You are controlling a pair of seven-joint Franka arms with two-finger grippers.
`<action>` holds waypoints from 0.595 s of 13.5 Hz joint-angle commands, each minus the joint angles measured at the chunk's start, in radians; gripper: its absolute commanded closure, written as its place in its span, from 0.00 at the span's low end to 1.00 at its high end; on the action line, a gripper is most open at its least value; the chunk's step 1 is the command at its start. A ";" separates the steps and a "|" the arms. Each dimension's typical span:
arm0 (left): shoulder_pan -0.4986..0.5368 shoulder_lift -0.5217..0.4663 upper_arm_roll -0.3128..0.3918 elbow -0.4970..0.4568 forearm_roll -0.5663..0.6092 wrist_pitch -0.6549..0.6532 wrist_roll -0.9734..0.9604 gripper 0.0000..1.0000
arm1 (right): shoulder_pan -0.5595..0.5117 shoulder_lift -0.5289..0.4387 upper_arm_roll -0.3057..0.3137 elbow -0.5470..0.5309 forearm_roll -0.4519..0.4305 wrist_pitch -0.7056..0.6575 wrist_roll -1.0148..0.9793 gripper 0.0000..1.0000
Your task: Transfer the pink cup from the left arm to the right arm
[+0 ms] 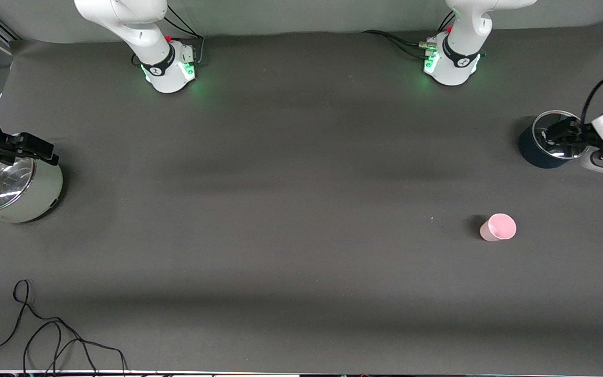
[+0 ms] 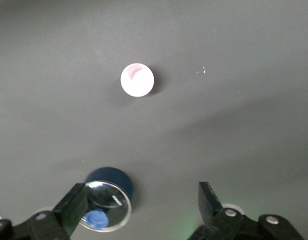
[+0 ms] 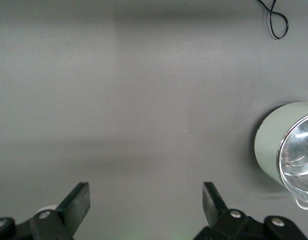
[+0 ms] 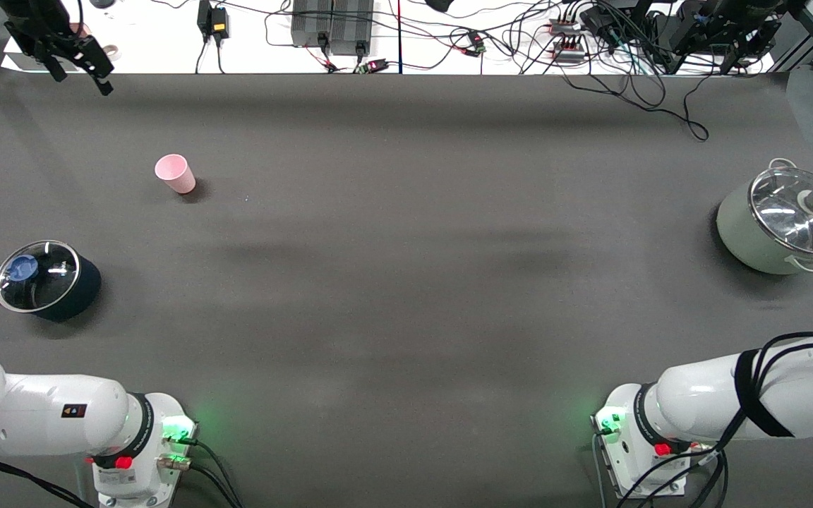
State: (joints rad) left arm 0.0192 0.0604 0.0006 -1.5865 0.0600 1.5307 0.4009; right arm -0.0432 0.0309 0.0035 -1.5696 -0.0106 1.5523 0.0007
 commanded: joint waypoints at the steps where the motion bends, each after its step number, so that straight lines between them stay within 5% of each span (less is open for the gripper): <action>1: 0.039 0.009 -0.002 -0.003 -0.003 0.037 0.161 0.01 | 0.003 0.006 -0.005 0.029 0.004 -0.011 -0.007 0.00; 8: 0.162 0.101 -0.002 -0.033 -0.164 0.144 0.659 0.04 | 0.003 0.017 -0.005 0.048 0.004 -0.011 -0.005 0.00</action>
State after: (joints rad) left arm 0.1541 0.1469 0.0018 -1.5995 -0.0653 1.6362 0.9411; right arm -0.0432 0.0320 0.0035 -1.5533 -0.0106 1.5524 0.0007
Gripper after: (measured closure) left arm 0.035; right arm 0.000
